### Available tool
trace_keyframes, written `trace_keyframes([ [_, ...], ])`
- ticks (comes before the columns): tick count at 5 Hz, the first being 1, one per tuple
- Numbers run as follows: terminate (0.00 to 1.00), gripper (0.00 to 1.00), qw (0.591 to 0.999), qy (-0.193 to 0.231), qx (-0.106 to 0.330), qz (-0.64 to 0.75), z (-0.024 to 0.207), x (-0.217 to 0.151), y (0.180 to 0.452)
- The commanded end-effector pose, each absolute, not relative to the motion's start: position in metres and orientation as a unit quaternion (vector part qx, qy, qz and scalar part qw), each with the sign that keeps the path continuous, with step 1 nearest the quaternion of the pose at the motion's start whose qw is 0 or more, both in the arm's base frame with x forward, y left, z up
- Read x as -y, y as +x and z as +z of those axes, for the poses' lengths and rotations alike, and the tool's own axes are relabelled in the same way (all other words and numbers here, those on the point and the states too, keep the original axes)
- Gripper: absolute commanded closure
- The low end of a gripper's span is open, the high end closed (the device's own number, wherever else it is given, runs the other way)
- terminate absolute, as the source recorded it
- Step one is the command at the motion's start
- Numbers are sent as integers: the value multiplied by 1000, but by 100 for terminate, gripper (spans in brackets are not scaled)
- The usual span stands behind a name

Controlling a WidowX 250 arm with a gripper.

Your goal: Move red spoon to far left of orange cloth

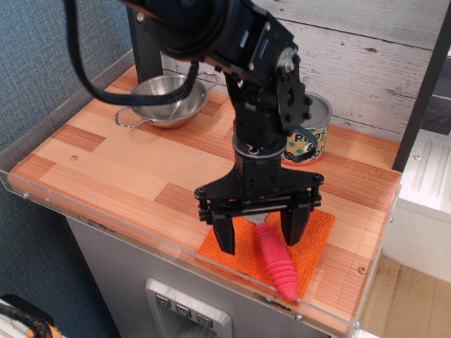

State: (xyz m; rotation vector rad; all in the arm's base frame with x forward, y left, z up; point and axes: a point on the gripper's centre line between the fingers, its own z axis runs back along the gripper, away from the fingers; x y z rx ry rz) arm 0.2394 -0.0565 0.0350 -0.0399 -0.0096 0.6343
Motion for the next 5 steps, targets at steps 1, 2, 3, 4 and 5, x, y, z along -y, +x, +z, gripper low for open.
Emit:
trace_keyframes([
  [1, 0, 0, 951, -24, 13, 309, 31, 61, 250],
  [2, 0, 0, 951, -23, 11, 307, 29, 62, 252],
  [3, 0, 100, 952, -22, 12, 305, 28, 62, 254],
  [4, 0, 100, 953, -27, 20, 301, 35, 61, 255],
  [5, 0, 100, 955, -32, 22, 294, 45, 59, 256],
])
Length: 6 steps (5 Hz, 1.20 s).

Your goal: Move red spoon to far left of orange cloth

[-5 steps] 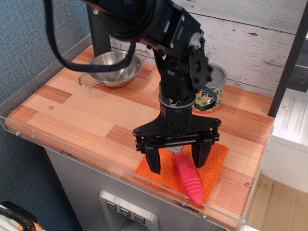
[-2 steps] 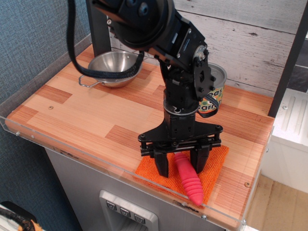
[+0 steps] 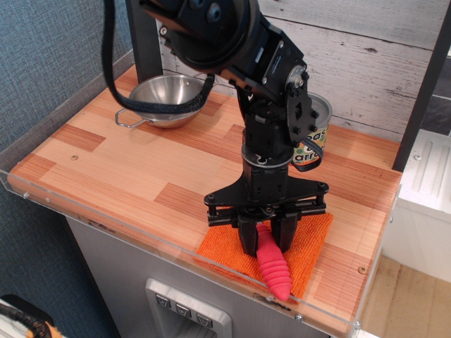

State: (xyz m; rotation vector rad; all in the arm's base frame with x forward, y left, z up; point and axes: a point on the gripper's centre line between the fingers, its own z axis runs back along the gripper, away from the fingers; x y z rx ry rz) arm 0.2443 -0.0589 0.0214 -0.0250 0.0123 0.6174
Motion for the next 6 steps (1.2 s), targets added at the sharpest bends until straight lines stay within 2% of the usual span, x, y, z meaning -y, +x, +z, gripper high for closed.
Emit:
trace_keyframes([
  [1, 0, 100, 954, -45, 35, 296, 63, 55, 255],
  [3, 0, 100, 959, -44, 54, 274, 98, 31, 252],
  [4, 0, 100, 970, -11, 49, 236, 106, 6, 252],
  [6, 0, 100, 973, 17, 56, 224, 106, -48, 240],
])
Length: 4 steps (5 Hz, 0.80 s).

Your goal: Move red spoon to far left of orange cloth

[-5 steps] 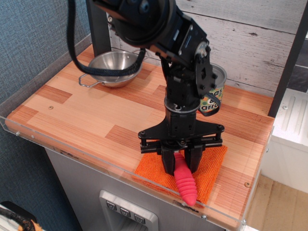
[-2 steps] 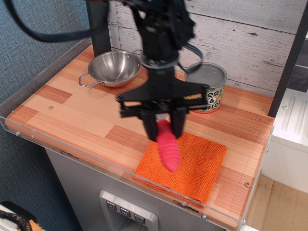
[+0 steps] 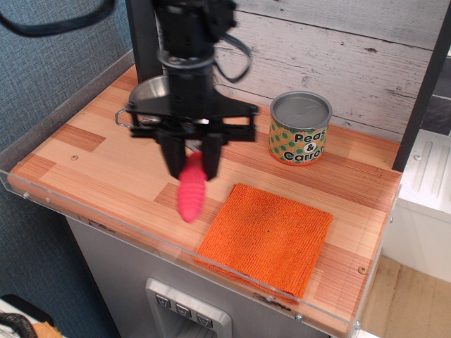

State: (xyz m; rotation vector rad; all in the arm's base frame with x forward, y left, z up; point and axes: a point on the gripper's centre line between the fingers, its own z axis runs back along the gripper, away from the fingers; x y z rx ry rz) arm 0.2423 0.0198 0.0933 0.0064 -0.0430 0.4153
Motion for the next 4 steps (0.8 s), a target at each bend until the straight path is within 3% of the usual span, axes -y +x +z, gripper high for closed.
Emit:
trace_keyframes([
  [1, 0, 100, 975, 60, 66, 204, 104, -74, 238],
  [2, 0, 100, 959, 50, 79, 268, 99, -97, 236],
  [4, 0, 100, 904, 21, 62, 422, 79, -133, 242],
])
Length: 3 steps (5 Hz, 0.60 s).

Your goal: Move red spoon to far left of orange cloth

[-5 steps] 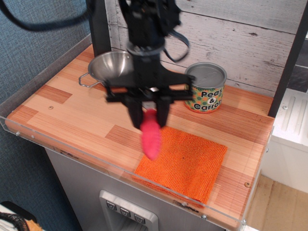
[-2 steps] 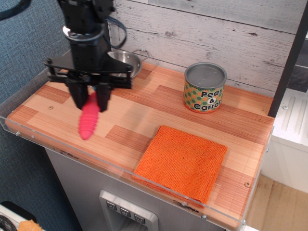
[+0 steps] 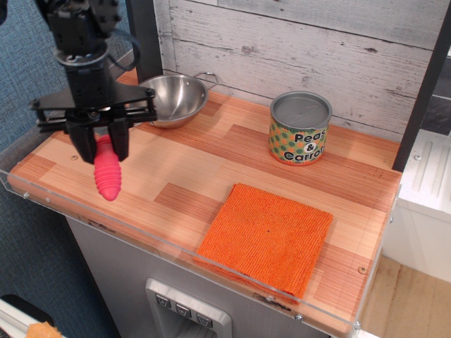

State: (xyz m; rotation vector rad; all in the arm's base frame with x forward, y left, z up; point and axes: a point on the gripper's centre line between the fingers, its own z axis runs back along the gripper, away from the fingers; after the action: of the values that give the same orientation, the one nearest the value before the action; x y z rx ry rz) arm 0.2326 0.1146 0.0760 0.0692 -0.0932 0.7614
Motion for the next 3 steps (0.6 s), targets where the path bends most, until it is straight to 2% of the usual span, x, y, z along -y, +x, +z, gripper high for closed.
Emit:
trace_keyframes([
  [1, 0, 100, 894, 38, 71, 440, 70, -144, 244],
  [2, 0, 100, 878, 25, 66, 473, 52, -149, 249],
  [3, 0, 100, 868, 34, 57, 492, 34, -147, 254],
])
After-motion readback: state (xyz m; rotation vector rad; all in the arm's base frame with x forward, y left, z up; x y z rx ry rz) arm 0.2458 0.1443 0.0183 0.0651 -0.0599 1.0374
